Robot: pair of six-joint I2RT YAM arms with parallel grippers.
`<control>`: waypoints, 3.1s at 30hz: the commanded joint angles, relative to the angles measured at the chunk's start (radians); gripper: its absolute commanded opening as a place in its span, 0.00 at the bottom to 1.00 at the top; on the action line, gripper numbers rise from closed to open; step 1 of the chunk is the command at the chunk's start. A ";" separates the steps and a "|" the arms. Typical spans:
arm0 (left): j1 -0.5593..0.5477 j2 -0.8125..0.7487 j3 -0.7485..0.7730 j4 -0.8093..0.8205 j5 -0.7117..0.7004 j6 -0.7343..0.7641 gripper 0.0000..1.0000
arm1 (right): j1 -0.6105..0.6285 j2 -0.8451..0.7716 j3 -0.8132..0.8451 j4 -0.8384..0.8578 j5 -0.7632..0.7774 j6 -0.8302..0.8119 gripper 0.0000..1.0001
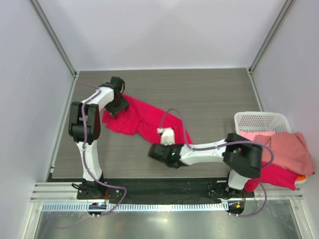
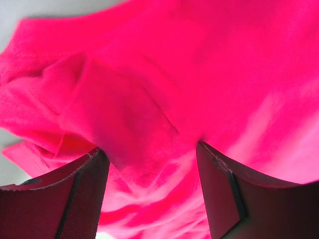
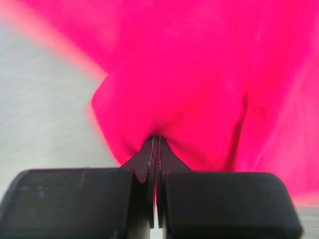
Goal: Fold and stack the t-shirts
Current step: Fold the tshirt
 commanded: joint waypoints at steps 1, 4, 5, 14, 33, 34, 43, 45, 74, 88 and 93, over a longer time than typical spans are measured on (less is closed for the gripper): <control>-0.050 0.164 0.171 0.100 0.106 0.015 0.68 | 0.157 0.157 0.151 0.012 -0.226 0.097 0.01; -0.114 0.322 0.447 0.030 0.166 0.045 0.67 | 0.210 0.191 0.301 0.044 -0.271 0.041 0.01; -0.130 0.358 0.523 0.010 0.172 0.051 0.67 | 0.210 0.182 0.323 0.049 -0.272 0.027 0.07; -0.135 0.553 0.867 0.068 0.347 0.085 0.71 | -0.043 -0.223 0.145 0.156 -0.324 -0.114 0.54; -0.107 0.073 0.495 0.224 0.442 0.189 0.97 | -0.495 -0.281 -0.132 0.227 -0.648 -0.227 0.65; -0.113 0.026 0.357 0.224 0.433 0.189 0.97 | -0.484 -0.302 -0.152 0.230 -0.669 -0.211 0.65; -0.233 -0.574 -0.369 0.281 0.315 0.169 0.96 | -0.294 -0.462 -0.269 0.126 -0.625 -0.083 0.63; -0.265 -0.707 -0.538 0.306 0.309 0.131 0.95 | -0.226 -0.488 -0.285 0.114 -0.628 -0.020 0.62; -0.716 -1.242 -1.069 0.063 0.152 -0.248 0.75 | 0.280 -0.387 -0.335 0.134 -0.409 0.415 0.42; -0.780 -1.222 -1.113 0.085 0.146 -0.284 0.41 | 0.282 -0.479 -0.401 0.137 -0.403 0.445 0.04; -0.786 -1.188 -1.143 0.161 0.183 -0.299 0.35 | 0.280 -0.479 -0.404 0.137 -0.406 0.442 0.04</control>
